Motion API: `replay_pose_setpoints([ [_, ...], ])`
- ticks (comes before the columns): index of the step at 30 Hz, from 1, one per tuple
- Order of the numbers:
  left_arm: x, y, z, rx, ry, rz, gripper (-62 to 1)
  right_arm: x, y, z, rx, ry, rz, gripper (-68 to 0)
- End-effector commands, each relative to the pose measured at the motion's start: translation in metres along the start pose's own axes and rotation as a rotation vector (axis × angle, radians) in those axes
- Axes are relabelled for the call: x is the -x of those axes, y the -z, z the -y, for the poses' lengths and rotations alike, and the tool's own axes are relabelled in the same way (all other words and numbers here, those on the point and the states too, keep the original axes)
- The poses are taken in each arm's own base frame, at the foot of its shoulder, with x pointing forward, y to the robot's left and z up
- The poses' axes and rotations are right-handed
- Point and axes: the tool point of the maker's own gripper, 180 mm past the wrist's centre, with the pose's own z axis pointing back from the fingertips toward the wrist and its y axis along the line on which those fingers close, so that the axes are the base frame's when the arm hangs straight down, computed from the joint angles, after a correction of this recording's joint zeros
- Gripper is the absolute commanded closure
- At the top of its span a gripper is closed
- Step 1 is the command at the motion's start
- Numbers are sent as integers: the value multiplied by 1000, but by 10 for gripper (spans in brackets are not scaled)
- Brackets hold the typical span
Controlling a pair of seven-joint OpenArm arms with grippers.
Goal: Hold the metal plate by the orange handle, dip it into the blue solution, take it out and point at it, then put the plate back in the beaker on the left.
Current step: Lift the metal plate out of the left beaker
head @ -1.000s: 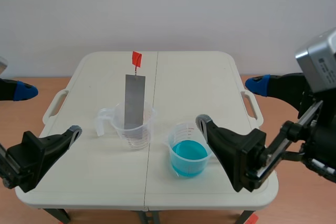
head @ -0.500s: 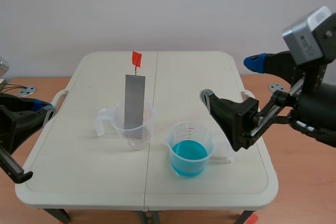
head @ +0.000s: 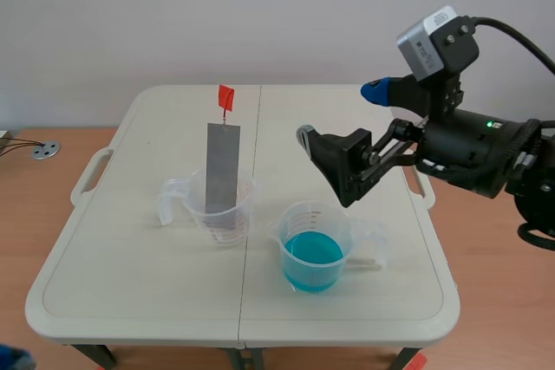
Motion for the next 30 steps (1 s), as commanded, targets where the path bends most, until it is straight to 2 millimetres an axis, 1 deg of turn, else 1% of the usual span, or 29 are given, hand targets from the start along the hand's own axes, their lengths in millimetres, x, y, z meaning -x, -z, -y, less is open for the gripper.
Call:
replay_pose_setpoints([
  [1,12,-4,4,9,-14,-31,-19,-11,7,5,-1,-8,29,-663],
  [4,40,-12,18,40,-42,-111,-19,-7,20,7,-16,6,19,-663],
  [8,72,-23,31,71,-71,-199,-19,-2,38,8,-36,26,2,-663],
  [12,96,-31,38,84,-91,-267,-19,-3,55,11,-46,40,-5,-663],
  [16,115,-35,39,84,-105,-313,-19,-5,72,7,-78,42,-20,-663],
  [19,124,-37,39,83,-112,-333,-19,-8,84,3,-93,41,-31,-663],
  [22,127,-38,39,82,-119,-343,-19,-10,95,1,-103,47,-39,-663],
  [26,127,-38,39,81,-118,-341,-19,-11,109,-2,-109,58,-54,-663],
  [30,127,-37,39,81,-122,-339,-19,-12,123,-8,-121,44,-64,-663],
])
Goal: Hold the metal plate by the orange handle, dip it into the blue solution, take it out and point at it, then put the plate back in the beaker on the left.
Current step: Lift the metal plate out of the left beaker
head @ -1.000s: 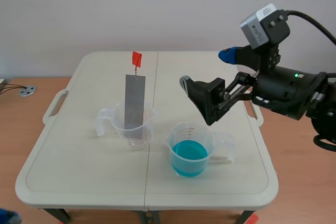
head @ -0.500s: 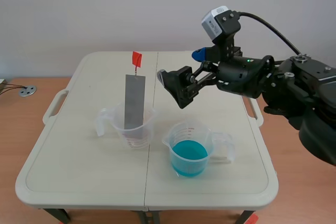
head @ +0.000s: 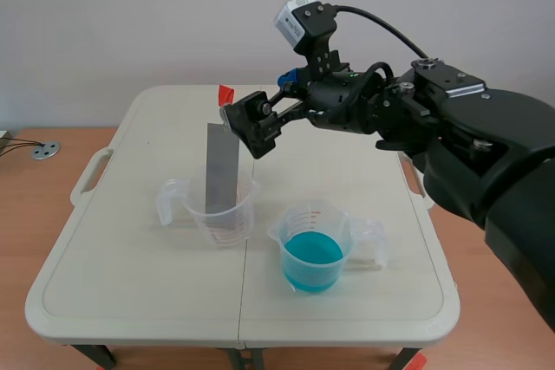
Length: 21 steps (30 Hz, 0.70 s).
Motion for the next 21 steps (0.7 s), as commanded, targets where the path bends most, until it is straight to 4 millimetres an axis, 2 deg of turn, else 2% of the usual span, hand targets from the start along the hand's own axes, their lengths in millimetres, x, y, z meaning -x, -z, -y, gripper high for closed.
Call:
replay_pose_setpoints([
  [1,-8,-1,-1,-4,0,23,-19,-24,9,-3,-15,-29,48,-663],
  [9,-7,-1,-1,-4,0,23,-19,-22,34,-19,-58,-36,14,-663],
  [16,-7,-1,-1,-4,0,23,-19,-16,40,-21,-63,-17,4,-659],
  [21,-7,-1,-1,-4,0,23,-19,-17,41,-22,-63,-28,7,-537],
])
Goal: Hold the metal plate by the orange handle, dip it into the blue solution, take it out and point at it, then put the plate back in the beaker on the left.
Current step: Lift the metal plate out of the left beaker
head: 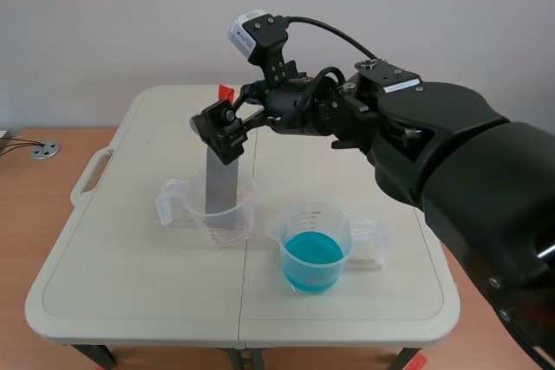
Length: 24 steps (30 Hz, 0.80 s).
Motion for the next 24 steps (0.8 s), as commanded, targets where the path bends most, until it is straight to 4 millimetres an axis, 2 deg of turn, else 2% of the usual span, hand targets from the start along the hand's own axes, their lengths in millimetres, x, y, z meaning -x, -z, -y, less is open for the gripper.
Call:
replay_pose_setpoints([
  [1,-7,-1,-1,-4,3,20,-19,-26,3,2,-1,-26,61,-524],
  [10,-6,-1,-1,-4,3,18,-19,-29,10,-8,-16,-75,55,-470],
  [16,-6,-1,-1,-4,3,18,-19,-33,13,-13,-24,-80,68,-468],
  [20,-6,-1,-1,-4,3,18,-19,-33,13,-13,-24,-80,69,-403],
  [24,-6,-1,-1,-4,3,18,-19,-33,13,-13,-24,-80,69,-382],
])
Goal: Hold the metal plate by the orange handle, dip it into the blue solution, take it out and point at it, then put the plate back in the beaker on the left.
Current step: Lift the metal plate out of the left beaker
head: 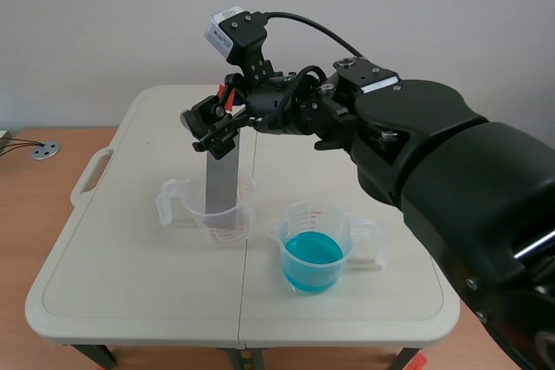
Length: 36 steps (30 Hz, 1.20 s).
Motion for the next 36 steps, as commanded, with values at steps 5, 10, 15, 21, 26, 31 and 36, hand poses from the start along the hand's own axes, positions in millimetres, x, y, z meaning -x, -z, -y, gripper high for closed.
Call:
replay_pose_setpoints([
  [5,-7,-1,-1,-4,3,21,-19,-25,1,5,3,-28,55,-242],
  [10,-7,-1,-1,-4,3,23,-19,-25,1,5,3,-27,56,-154],
  [15,-7,-1,-1,-4,3,23,-19,-25,1,5,3,-28,56,-27],
  [21,-7,-1,-1,-4,3,23,-19,-28,1,4,3,-26,81,-13],
  [26,-7,-1,-1,-4,3,23,-19,-33,1,4,1,-26,105,-13],
  [31,-7,-1,-1,-4,3,23,-19,-39,-1,-5,-45,-25,148,-13],
  [36,-7,-1,-1,-4,3,22,-19,-39,-2,-14,-76,-15,165,-15],
])
